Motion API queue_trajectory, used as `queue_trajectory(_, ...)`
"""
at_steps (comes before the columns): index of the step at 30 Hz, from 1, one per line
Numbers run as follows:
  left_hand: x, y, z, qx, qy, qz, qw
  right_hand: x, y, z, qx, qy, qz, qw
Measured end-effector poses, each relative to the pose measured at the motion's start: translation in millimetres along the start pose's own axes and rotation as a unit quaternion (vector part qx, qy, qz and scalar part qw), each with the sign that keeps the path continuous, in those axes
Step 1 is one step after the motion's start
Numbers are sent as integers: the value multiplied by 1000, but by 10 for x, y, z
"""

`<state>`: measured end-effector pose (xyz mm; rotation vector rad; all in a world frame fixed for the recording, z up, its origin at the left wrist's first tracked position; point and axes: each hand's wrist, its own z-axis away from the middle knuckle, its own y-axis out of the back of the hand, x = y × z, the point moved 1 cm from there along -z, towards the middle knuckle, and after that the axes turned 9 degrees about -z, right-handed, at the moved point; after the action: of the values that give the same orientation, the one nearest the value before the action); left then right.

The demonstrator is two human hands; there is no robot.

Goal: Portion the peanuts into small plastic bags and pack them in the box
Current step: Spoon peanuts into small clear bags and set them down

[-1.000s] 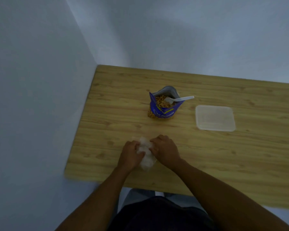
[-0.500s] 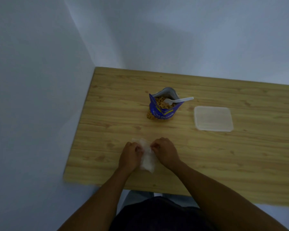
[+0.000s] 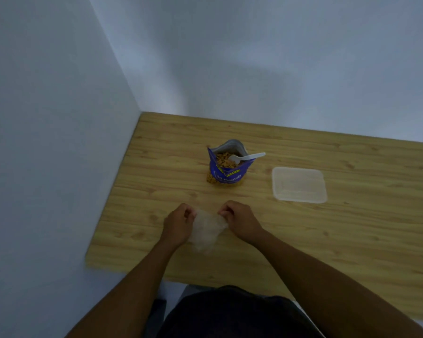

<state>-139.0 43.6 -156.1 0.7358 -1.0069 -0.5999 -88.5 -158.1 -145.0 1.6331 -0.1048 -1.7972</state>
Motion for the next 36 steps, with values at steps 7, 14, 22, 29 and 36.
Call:
queue_trajectory(7, 213, 20, -20, 54, -22, -17, 998, -84, 263, 45, -4, -3, -16, 1000)
queue_trajectory(14, 570, 110, 15, -69, -142, 122, 980, -332, 491, -71, 13, 9, -56, 998)
queue_trajectory(22, 649, 207, -36, -83, -62, 285, 953, -480, 706, -79, 46, 34, -45, 997)
queue_trajectory(29, 850, 372, -64, -258, -9, 432, 864, -644, 771, -145, 37, 126, 49, 990)
queue_trajectory(36, 915, 393, -80, -276, -23, 440, 854, -752, 870, -201, -11, 165, 51, 985)
